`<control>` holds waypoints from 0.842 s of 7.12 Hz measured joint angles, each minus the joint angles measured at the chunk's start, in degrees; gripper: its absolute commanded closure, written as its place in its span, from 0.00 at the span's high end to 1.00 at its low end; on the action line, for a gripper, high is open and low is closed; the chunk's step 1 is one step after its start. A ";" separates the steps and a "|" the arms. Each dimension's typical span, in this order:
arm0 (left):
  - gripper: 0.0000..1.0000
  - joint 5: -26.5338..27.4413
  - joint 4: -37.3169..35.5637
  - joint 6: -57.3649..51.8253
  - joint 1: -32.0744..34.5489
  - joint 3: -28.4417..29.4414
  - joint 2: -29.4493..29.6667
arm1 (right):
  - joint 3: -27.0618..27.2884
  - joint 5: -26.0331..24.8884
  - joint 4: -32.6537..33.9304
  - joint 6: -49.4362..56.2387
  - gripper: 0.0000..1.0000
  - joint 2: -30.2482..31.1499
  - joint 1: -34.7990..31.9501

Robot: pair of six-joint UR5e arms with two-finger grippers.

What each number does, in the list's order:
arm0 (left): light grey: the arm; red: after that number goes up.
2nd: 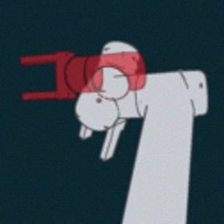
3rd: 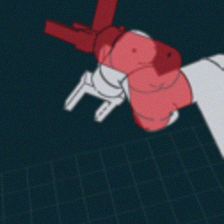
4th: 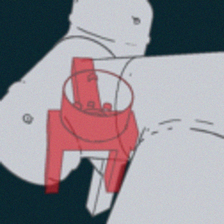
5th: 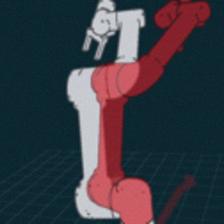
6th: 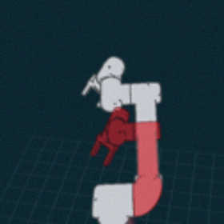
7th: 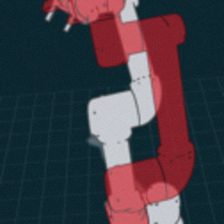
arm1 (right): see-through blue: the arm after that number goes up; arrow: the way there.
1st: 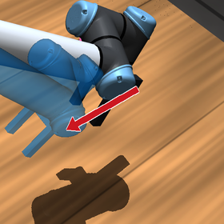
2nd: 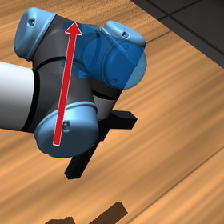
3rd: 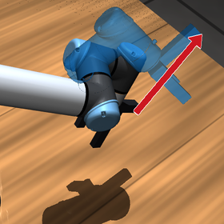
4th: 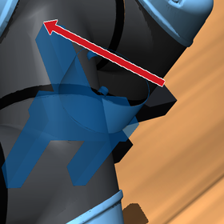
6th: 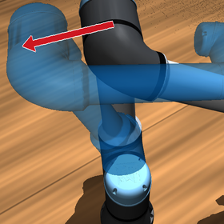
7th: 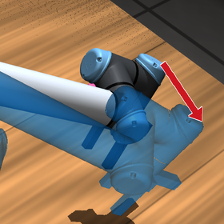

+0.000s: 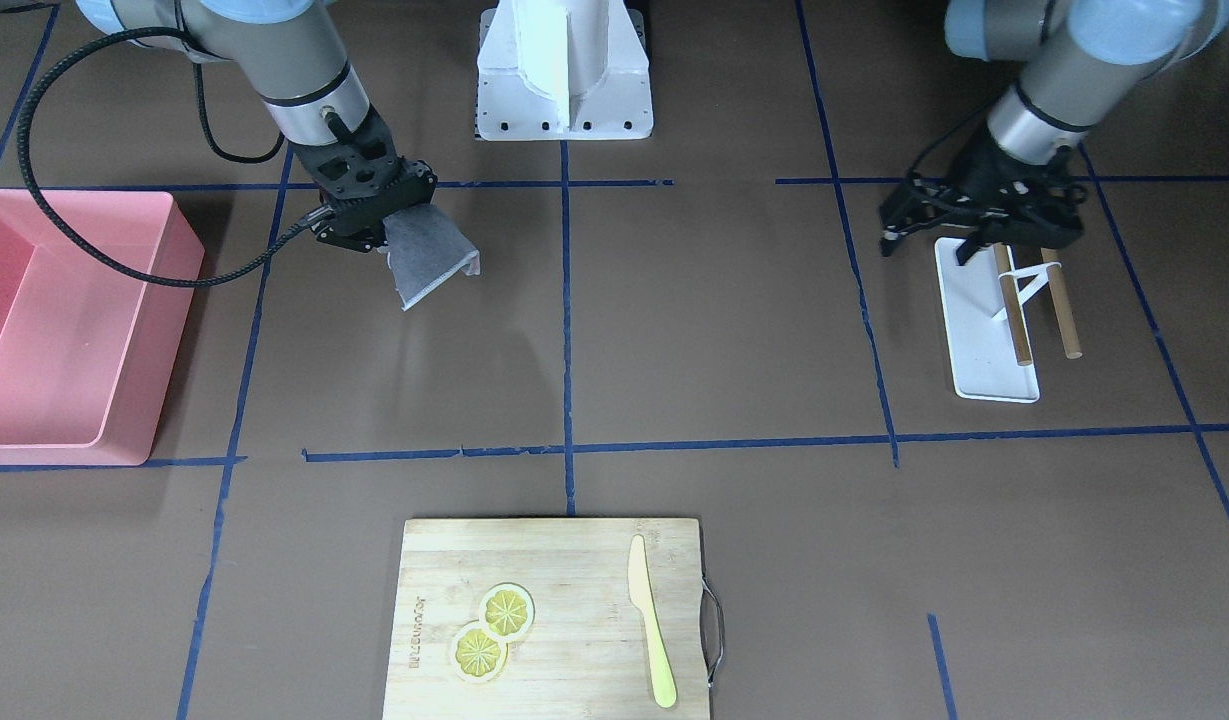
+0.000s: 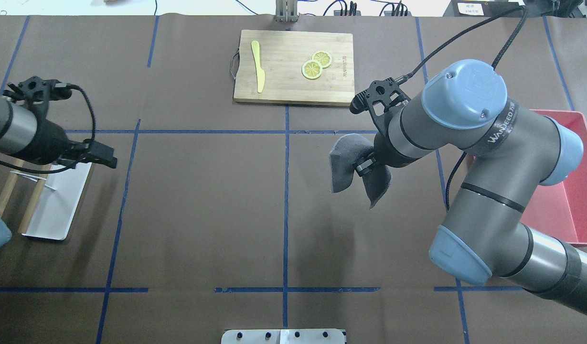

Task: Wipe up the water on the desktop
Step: 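Release the cloth with the left gripper and withdraw it while the right gripper holds, then lower the grey cloth onto the table near the pink bin with the right gripper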

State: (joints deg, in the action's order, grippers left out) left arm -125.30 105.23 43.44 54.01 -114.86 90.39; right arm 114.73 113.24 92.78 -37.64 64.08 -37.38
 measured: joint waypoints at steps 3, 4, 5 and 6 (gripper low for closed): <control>1.00 -6.07 -9.27 -31.90 18.35 4.59 -7.97 | 0.71 3.01 -0.18 -10.18 0.01 2.21 -1.22; 1.00 -6.85 -11.62 -39.13 23.62 7.36 -8.97 | 0.99 3.31 -0.39 -14.54 0.01 2.39 -1.33; 1.00 -8.23 -12.84 -44.81 28.55 10.02 -9.93 | 1.18 3.36 -0.44 -16.72 0.00 2.51 -1.35; 1.00 -10.17 -13.37 -47.88 32.52 11.81 -11.18 | 1.21 3.22 -0.45 -18.17 0.00 2.93 -1.43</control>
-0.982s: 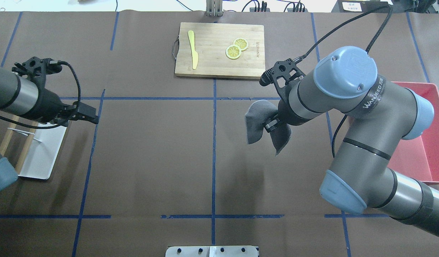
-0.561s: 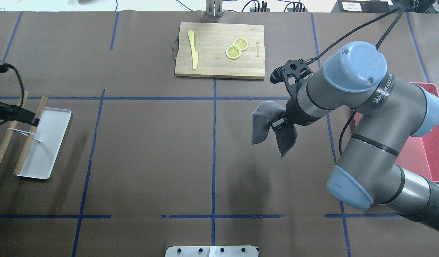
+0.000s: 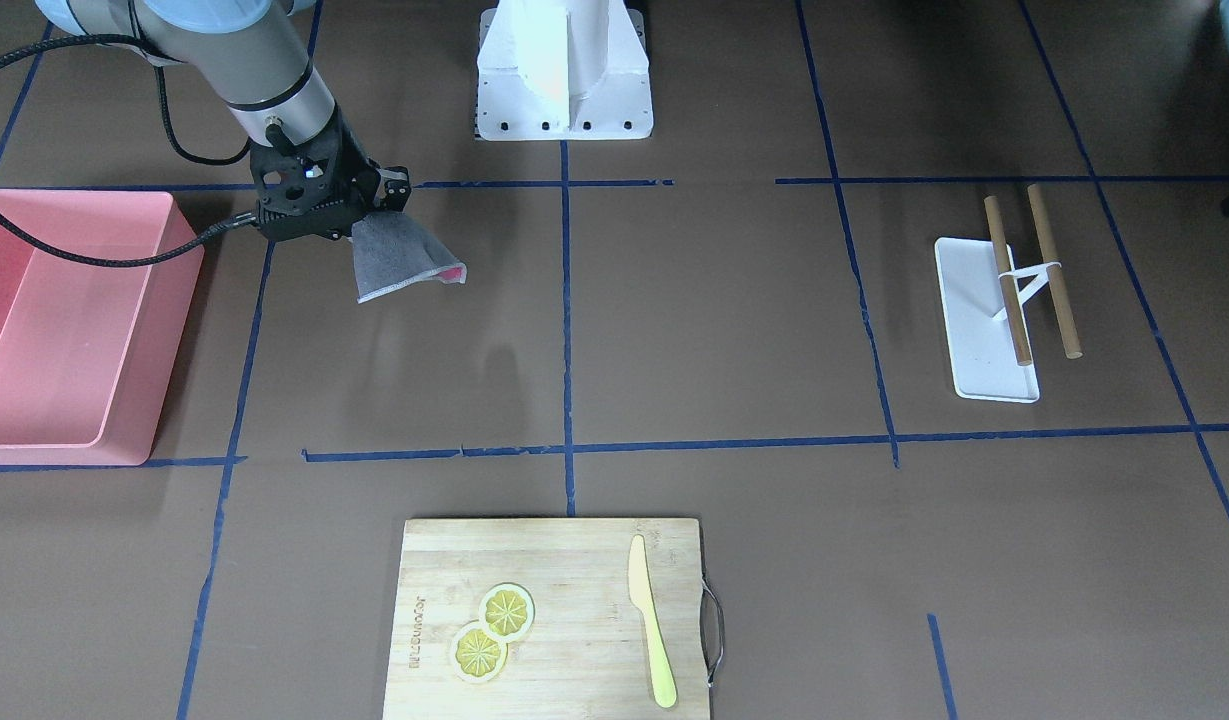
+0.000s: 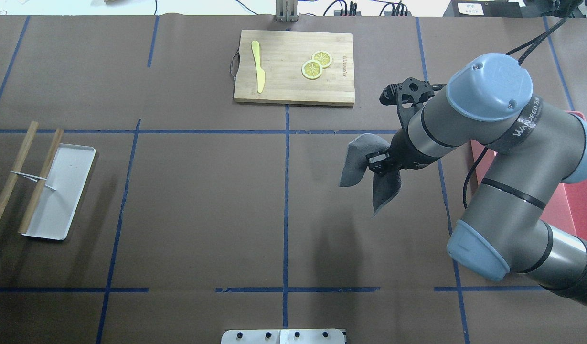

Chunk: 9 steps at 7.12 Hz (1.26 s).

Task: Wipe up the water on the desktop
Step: 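Lower the grey cloth onto the table near the pink bin with the right gripper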

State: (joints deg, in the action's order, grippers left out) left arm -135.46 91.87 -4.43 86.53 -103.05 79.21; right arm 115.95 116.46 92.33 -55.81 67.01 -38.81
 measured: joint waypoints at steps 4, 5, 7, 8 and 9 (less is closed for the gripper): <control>1.00 -2.71 0.88 -1.83 4.03 3.13 -1.83 | -0.72 -4.62 -0.27 -3.43 0.00 7.42 1.78; 1.00 -2.72 0.92 -1.81 4.05 3.00 -1.83 | -1.19 -5.52 -0.20 -3.36 0.00 9.75 2.60; 1.00 -2.68 0.95 -1.84 4.09 3.17 -1.85 | -1.69 -6.75 0.00 -3.10 0.00 13.74 3.97; 1.00 -2.65 0.95 -1.83 4.09 3.08 -1.86 | -2.75 -7.53 0.14 -3.22 0.00 13.06 5.14; 1.00 -2.63 0.95 -1.81 4.09 2.93 -1.87 | -5.39 -8.59 0.28 -3.94 0.00 9.68 6.29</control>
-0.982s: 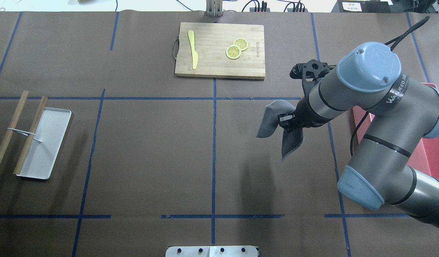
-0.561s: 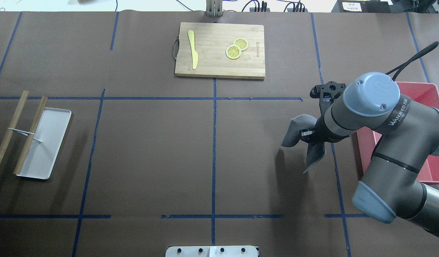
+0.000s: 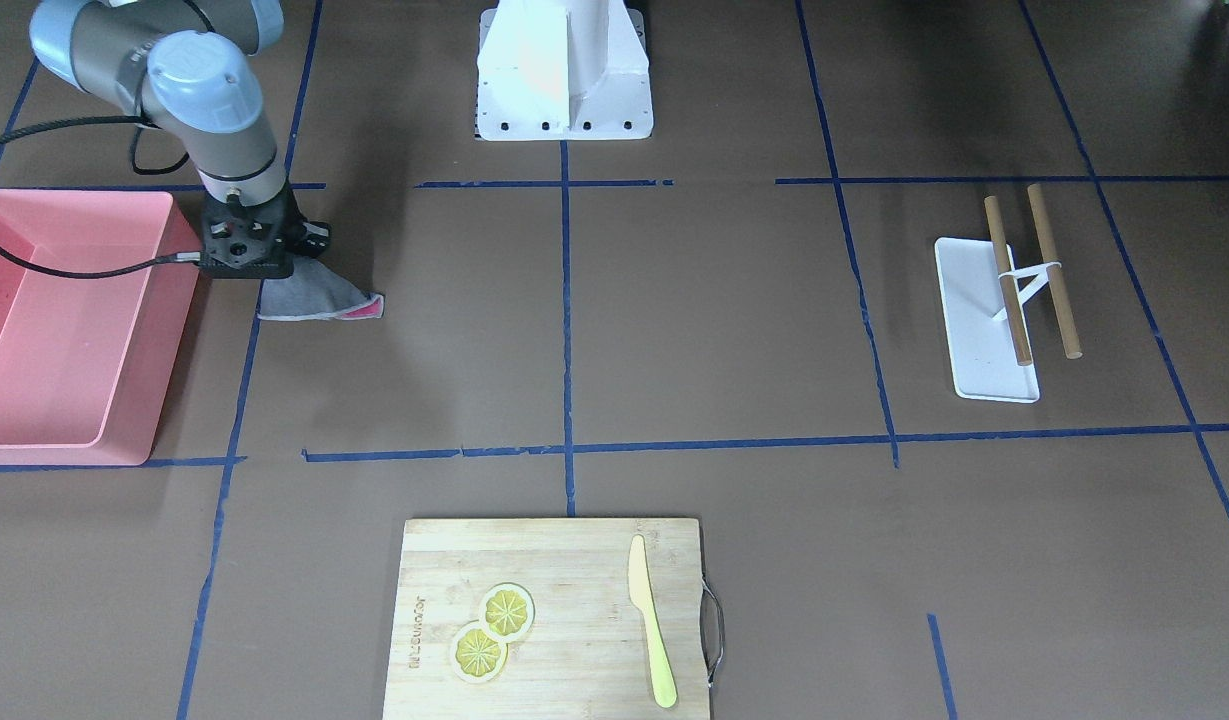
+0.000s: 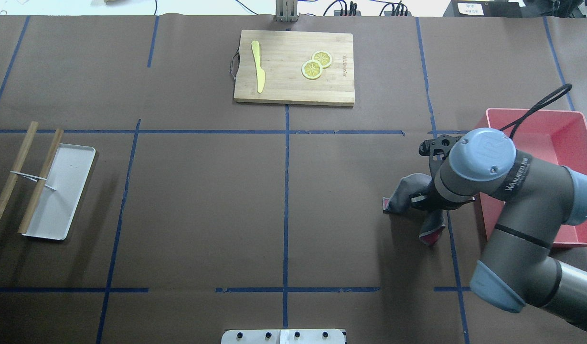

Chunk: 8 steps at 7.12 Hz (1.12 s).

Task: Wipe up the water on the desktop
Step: 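Wipe the cloth across the table toward the cutting board with the right gripper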

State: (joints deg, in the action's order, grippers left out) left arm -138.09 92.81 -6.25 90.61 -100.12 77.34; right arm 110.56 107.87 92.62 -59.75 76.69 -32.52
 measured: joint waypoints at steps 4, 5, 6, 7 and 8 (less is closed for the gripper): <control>1.00 0.01 -0.02 0.03 0.00 0.09 0.14 | -15.74 -1.28 0.07 -12.76 0.00 -22.65 5.04; 1.00 0.01 -0.05 0.02 0.00 0.29 0.16 | -20.23 -1.75 -0.01 -16.61 0.00 -28.84 6.30; 1.00 0.01 -0.06 0.01 0.00 0.42 0.17 | -23.57 -2.02 -0.05 -19.83 0.00 -33.95 7.22; 1.00 0.01 -0.03 0.01 0.00 0.42 0.17 | -25.12 -2.11 -0.01 -21.67 0.00 -36.62 7.72; 1.00 0.01 -0.01 0.01 0.00 0.42 0.17 | -25.29 -2.00 0.13 -21.97 0.00 -36.58 7.67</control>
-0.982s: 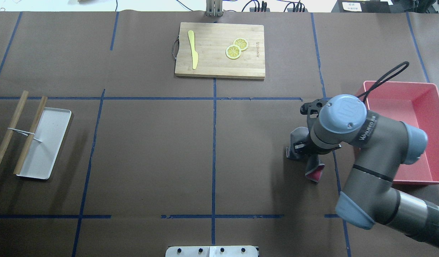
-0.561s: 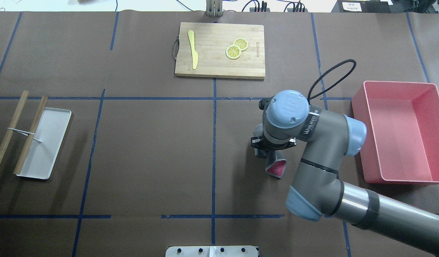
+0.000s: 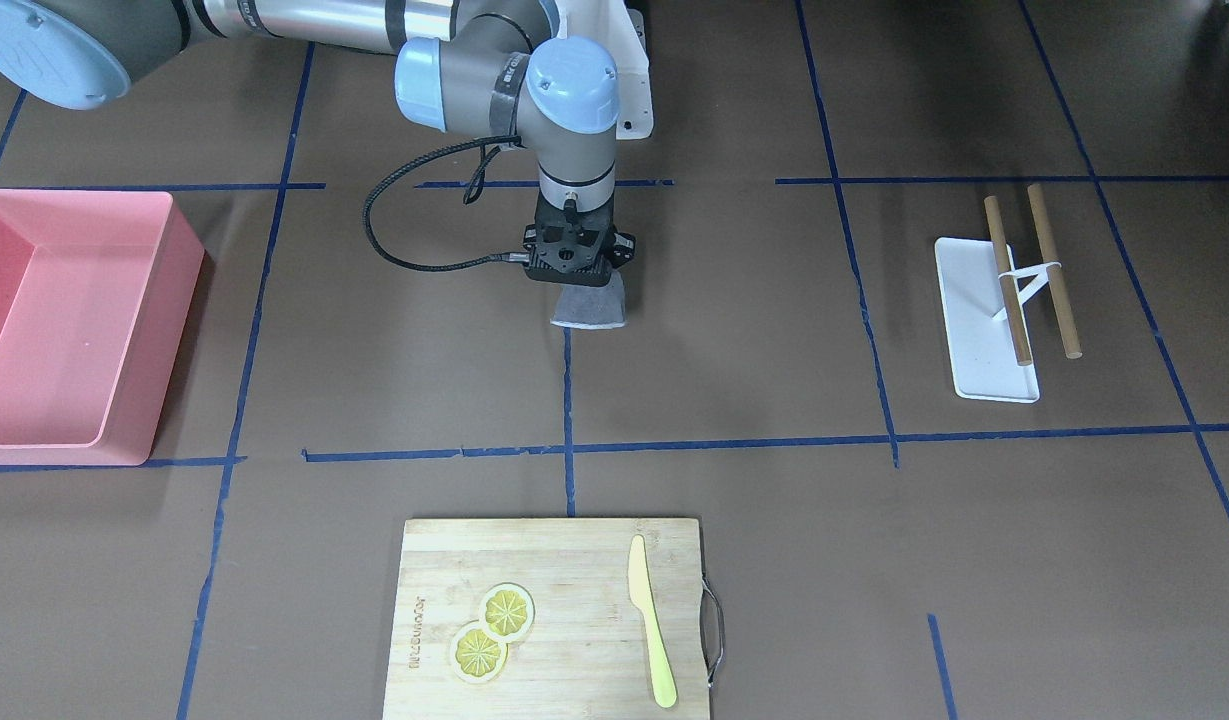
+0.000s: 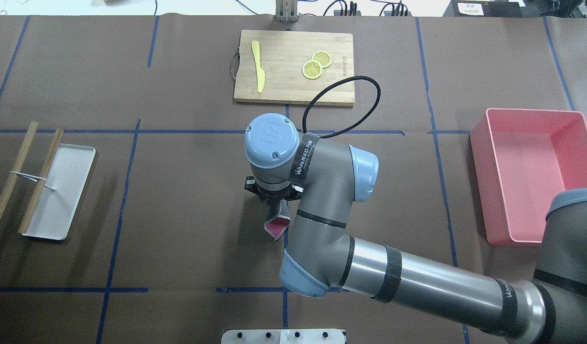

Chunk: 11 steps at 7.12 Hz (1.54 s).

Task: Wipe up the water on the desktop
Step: 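Wipe the cloth across the table toward the cutting board with the right gripper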

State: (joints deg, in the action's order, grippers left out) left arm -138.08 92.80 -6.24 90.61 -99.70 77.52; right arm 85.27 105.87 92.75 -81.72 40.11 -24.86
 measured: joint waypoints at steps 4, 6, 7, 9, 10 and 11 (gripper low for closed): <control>1.00 -0.08 -0.01 0.00 0.00 -0.20 0.00 | 14.69 0.62 6.86 13.35 0.00 16.53 -3.80; 1.00 -0.09 -0.07 0.00 0.00 -0.28 0.00 | 22.60 0.49 12.37 23.22 0.00 26.15 -6.95; 1.00 -0.09 -0.05 0.00 0.00 -0.30 0.00 | 24.90 0.25 13.24 26.87 0.00 30.70 -8.44; 1.00 -0.17 -0.05 0.00 0.00 -0.46 0.00 | 26.29 -0.06 13.72 29.31 0.00 33.23 -9.65; 1.00 -0.20 -0.07 0.00 0.00 -0.58 -0.02 | 25.99 -0.09 13.61 28.64 0.00 32.00 -9.16; 1.00 -0.21 -0.07 0.00 0.00 -0.58 -0.03 | 25.32 -0.06 13.34 26.54 0.00 29.99 -8.16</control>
State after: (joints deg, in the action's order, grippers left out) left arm -138.29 92.73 -6.24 90.61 -100.28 77.49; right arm 110.59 105.82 106.08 -55.18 70.10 -33.02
